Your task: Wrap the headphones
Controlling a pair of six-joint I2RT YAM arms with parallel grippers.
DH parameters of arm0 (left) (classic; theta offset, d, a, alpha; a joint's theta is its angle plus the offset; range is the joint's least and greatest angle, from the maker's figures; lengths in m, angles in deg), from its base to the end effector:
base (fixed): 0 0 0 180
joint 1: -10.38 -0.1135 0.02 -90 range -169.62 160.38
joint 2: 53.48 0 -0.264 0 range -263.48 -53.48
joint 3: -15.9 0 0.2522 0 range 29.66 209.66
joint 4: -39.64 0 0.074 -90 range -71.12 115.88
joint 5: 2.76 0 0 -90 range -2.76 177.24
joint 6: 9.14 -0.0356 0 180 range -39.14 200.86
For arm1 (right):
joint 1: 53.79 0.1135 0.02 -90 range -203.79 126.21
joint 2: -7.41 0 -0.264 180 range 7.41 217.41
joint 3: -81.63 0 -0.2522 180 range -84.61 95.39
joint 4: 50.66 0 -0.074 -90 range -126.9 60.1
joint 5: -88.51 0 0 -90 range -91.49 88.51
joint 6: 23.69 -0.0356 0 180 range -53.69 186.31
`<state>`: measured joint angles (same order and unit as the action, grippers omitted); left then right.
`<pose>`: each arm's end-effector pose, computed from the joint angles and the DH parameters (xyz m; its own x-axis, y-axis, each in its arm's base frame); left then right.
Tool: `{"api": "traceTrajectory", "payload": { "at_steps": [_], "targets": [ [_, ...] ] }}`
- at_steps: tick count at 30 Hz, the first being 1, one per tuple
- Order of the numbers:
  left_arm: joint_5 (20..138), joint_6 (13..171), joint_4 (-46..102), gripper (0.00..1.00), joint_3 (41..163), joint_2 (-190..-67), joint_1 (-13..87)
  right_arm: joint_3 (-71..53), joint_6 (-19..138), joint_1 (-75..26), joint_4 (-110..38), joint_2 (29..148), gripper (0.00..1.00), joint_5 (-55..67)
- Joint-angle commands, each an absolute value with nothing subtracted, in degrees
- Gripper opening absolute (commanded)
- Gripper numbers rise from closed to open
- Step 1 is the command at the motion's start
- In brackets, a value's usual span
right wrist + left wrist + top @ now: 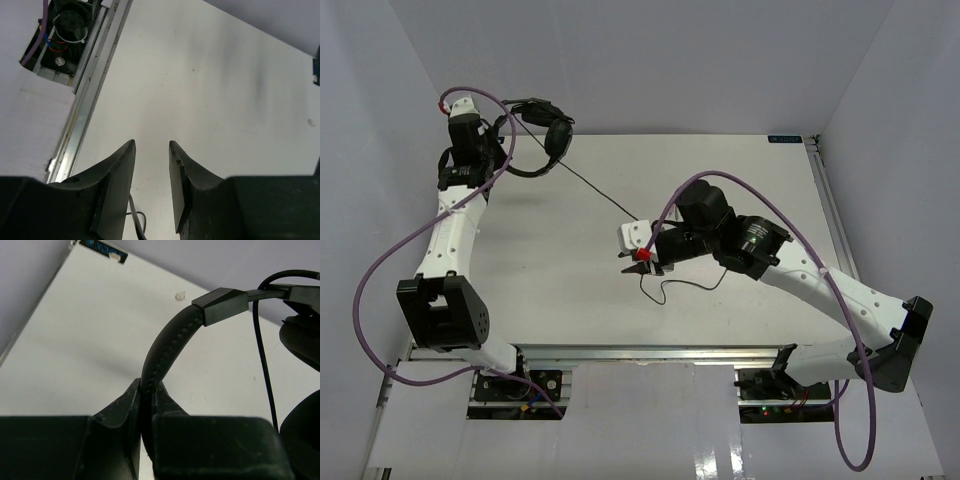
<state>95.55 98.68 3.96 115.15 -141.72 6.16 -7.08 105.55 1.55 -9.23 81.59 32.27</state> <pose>0.3574 0.0315 0.3800 -0.3339 -0.3283 -0.8836 -0.3214 0.9209 -0.2207 0.1449 0.2444 0.3990 0.4334 -0.2980 -0.8505 -0.9008 -0.1707 -0.3992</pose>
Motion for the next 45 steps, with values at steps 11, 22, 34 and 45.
{"api": "traceTrajectory", "payload": {
  "at_steps": [11,22,34,45],
  "targets": [
    [95.7,91.6,9.9,0.00,106.5,-147.3,19.5,-3.4,131.7,11.5,-10.1,85.1,0.08,-12.2],
    [85.0,82.5,10.4,0.00,95.3,-141.5,25.6,-9.5,142.0,8.3,-21.1,83.3,0.08,-25.6],
    [77.7,81.0,6.4,0.00,91.1,-135.9,32.4,-9.4,143.8,1.5,-26.9,82.7,0.08,-23.7],
    [72.8,81.9,3.9,0.00,92.0,-134.5,38.6,-7.6,138.0,-0.4,-28.8,85.1,0.08,-17.1]
  ]
}}
